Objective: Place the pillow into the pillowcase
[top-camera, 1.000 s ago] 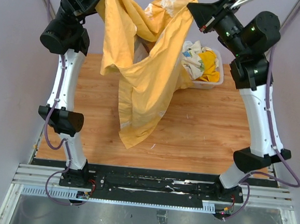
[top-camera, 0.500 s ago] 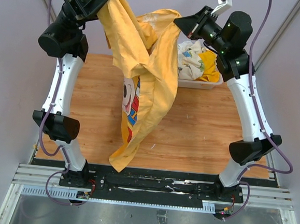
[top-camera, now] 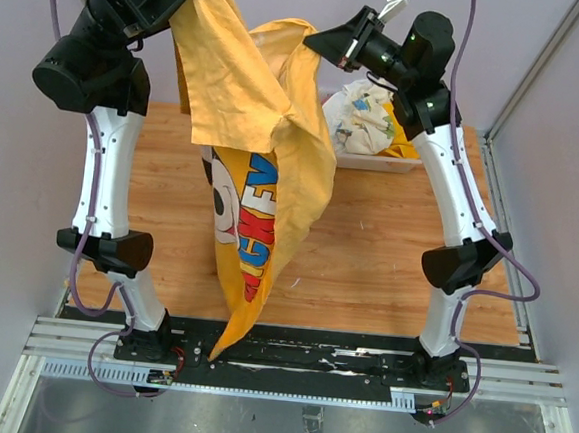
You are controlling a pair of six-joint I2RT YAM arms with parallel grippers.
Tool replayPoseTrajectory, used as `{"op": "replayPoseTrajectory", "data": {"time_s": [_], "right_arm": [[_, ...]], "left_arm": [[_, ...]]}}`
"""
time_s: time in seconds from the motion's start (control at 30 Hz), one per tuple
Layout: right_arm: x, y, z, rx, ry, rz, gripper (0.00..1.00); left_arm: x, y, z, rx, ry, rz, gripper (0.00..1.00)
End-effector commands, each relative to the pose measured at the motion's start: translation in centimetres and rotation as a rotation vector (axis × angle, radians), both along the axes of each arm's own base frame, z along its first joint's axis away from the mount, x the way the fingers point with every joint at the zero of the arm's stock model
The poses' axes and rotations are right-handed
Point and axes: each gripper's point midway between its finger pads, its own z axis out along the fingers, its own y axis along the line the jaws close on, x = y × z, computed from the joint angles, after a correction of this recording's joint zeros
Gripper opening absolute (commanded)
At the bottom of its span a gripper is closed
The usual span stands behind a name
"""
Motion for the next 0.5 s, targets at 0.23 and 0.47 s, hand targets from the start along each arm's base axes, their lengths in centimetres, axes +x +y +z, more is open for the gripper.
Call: {"op": "replayPoseTrajectory", "data": {"time_s": [0.23, 0.47], "right_arm": [[-2.8, -3.6, -0.6, 0.034, -0.021, -0.063, 0.01], [-2.2, -8.8, -4.4, -0.014, 0.039, -0.205, 0.01]], "left_arm": [[4.4, -0.3, -3.1, -0.027, 0.12, -0.035, 0.0], [8.9, -4.2, -8.1, 0.014, 0.222, -0.086, 0.0]]}}
